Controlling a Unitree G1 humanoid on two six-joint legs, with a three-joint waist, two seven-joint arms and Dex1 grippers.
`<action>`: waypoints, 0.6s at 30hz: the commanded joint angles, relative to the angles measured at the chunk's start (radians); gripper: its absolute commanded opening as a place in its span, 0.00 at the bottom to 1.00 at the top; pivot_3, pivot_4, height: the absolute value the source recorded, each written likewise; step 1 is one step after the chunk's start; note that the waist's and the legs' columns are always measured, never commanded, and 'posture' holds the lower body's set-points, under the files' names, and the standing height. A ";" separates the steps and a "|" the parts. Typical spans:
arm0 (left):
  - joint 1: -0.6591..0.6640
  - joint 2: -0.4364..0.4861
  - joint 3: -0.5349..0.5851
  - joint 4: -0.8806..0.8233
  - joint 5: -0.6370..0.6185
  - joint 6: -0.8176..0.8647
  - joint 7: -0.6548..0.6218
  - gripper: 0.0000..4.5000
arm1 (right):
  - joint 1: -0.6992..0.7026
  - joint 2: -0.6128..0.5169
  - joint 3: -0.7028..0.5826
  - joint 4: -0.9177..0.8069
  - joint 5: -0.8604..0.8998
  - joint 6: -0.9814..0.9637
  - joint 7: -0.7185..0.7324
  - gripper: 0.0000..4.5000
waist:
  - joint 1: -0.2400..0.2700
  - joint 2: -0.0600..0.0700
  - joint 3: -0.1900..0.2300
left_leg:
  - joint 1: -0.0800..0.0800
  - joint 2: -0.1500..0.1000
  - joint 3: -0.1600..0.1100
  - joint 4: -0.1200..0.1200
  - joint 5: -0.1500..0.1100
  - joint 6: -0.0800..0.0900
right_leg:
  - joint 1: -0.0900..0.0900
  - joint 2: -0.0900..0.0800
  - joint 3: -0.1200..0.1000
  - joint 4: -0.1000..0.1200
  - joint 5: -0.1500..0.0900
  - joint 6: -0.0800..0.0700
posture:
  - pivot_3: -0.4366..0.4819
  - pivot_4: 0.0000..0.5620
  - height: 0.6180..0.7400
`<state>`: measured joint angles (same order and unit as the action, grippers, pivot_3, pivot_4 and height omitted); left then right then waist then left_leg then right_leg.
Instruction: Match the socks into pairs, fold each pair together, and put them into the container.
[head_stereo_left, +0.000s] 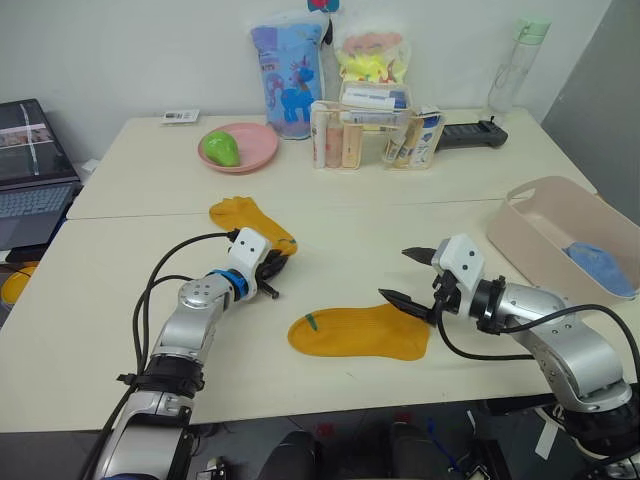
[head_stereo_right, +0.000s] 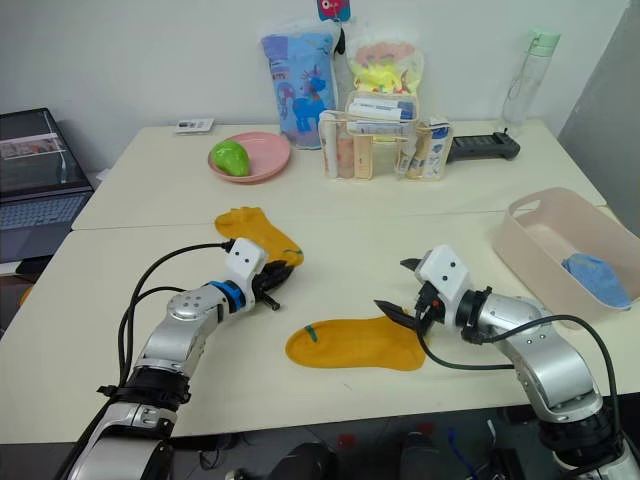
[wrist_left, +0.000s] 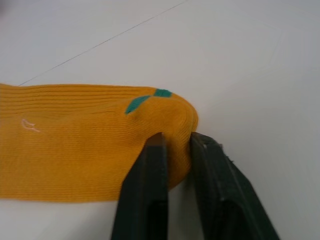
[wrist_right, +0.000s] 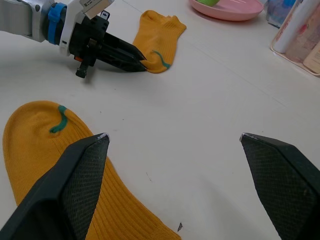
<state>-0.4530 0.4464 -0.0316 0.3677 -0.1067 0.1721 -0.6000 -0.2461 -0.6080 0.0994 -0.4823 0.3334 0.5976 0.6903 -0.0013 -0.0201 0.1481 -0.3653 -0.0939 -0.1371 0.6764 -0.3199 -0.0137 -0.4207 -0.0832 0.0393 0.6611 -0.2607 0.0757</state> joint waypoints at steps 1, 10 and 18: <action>0.008 0.017 0.026 -0.006 0.003 0.000 0.006 0.01 | -0.009 -0.006 -0.023 -0.050 0.002 -0.008 -0.009 1.00 | 0.001 0.000 0.000 | 0.000 0.000 0.000 0.000 0.000 0.000 | 0.000 0.000 0.000 0.000 0.000 0.000 | 0.48 0.27 1.00; 0.050 0.009 -0.013 -0.307 -0.174 0.186 -0.184 0.01 | -0.029 0.001 -0.018 -0.045 0.005 -0.005 -0.019 1.00 | 0.003 0.000 0.000 | -0.001 0.000 0.000 0.000 0.000 0.000 | 0.000 0.000 0.000 0.000 0.000 0.000 | 0.48 0.27 1.00; -0.017 -0.075 -0.167 -0.397 -0.233 0.347 -0.288 0.01 | -0.039 -0.001 -0.041 -0.022 -0.010 -0.014 -0.051 1.00 | 0.000 0.000 0.000 | -0.001 0.000 0.000 0.000 0.000 0.000 | 0.000 0.000 0.000 0.000 0.000 0.000 | 0.48 0.27 1.00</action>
<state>-0.4534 0.3744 -0.1797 -0.0194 -0.3294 0.5194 -0.8628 -0.2721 -0.6076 0.0935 -0.4825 0.3313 0.5982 0.6495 -0.0010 -0.0203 0.1482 -0.3664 -0.0940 -0.1368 0.6767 -0.3199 -0.0137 -0.4208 -0.0830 0.0394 0.6608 -0.2607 0.0757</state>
